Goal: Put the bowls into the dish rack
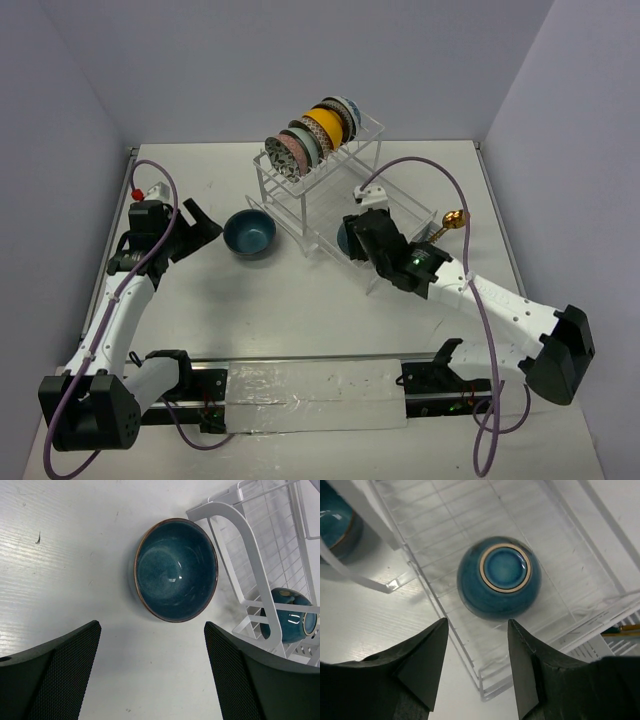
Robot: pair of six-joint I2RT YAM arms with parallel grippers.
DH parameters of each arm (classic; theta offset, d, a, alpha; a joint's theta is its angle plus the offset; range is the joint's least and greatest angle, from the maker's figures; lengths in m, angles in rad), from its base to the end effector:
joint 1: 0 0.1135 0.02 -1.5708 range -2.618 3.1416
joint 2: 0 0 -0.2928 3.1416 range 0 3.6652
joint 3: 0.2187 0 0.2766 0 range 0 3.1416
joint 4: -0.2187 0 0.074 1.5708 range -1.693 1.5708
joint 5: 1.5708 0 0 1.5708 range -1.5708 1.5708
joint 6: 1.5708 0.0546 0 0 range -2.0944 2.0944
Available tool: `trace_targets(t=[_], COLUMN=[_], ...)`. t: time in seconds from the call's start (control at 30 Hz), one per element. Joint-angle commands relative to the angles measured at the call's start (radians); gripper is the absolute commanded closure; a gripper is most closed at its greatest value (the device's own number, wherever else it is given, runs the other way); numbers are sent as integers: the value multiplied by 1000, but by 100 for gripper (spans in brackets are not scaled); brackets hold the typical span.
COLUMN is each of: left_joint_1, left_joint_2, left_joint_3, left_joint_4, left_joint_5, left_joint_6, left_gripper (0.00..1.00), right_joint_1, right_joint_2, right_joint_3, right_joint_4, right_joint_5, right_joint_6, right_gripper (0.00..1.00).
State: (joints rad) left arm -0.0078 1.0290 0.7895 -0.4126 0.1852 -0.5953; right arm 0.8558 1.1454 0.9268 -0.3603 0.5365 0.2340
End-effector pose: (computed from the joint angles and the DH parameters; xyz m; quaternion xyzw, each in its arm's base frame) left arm 0.2469 -0.0120 0.2811 -0.2192 0.8661 -0.2103 0.3969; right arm 0.2027 0.1909 0.3141 -0.1394 0.8460 0.0385 0.5132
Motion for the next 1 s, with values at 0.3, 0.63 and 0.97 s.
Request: trace_targets(t=[0.3,0.63,0.97], left_joint_1=[5,5,5], left_joint_2=[-27,-23,-24], left_joint_3=[7,8,5], left_joint_4=[-2,-9,-17], left_joint_5=[0,-6,-21], left_joint_6=[38,46,42], left_gripper=[11,13,12], right_joint_1=[-199,-285,-330], right_joint_2=[166,263,418], right_joint_3=[21,-16,79], right_joint_4=[-49,33,236], right_joint_5=[-242,-314,-354], right_joint_6=[137,143,175], right_gripper=[58,62,65])
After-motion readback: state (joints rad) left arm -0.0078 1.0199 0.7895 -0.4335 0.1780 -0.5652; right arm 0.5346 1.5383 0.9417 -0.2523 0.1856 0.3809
